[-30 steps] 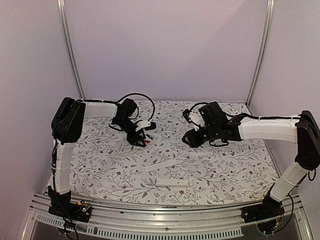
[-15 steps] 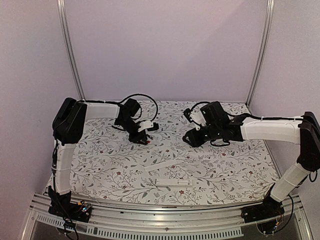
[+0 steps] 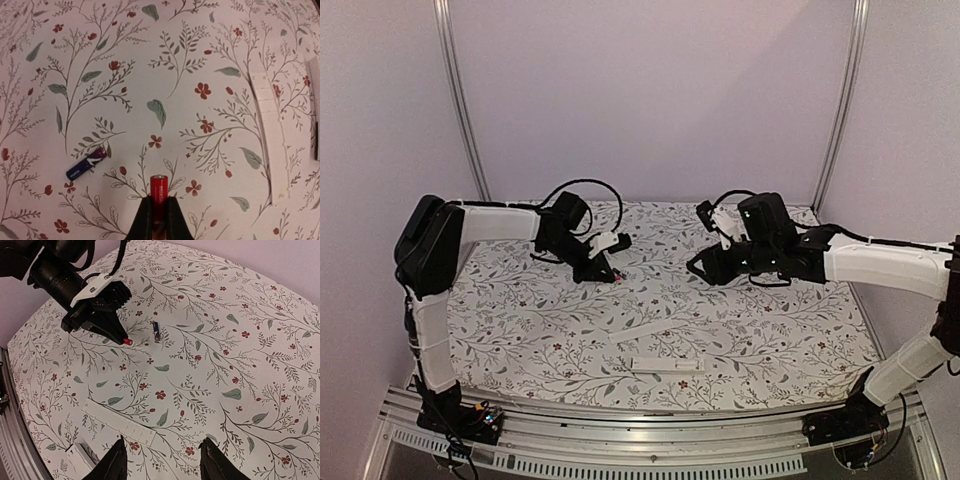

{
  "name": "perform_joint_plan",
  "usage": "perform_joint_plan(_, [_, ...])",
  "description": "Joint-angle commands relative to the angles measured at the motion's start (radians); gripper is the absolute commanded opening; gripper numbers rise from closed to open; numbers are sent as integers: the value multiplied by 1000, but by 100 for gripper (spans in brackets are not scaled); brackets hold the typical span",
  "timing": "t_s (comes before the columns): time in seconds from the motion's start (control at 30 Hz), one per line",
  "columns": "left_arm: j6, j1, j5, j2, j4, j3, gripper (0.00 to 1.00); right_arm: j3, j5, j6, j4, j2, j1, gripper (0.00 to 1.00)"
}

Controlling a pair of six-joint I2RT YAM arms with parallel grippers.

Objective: Load the batteries into the remote control
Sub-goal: Charge the battery.

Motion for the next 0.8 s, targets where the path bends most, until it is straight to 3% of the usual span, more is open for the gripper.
perform_joint_plan(0.0, [-131, -61, 144, -252, 224, -113, 0, -30, -76, 82, 47, -88, -2, 49])
perform_joint_plan(0.17, [-161, -185, 116, -405, 311, -228, 0, -104, -172, 158, 107, -190, -2, 54])
perform_joint_plan(0.53, [-353, -475, -27, -543, 498, -424, 0, -208, -242, 291, 80, -335, -2, 58])
perform_joint_plan(0.77, [-434, -523, 4, -691, 831, -666, 0, -290, -332, 365, 129, -354, 17, 53])
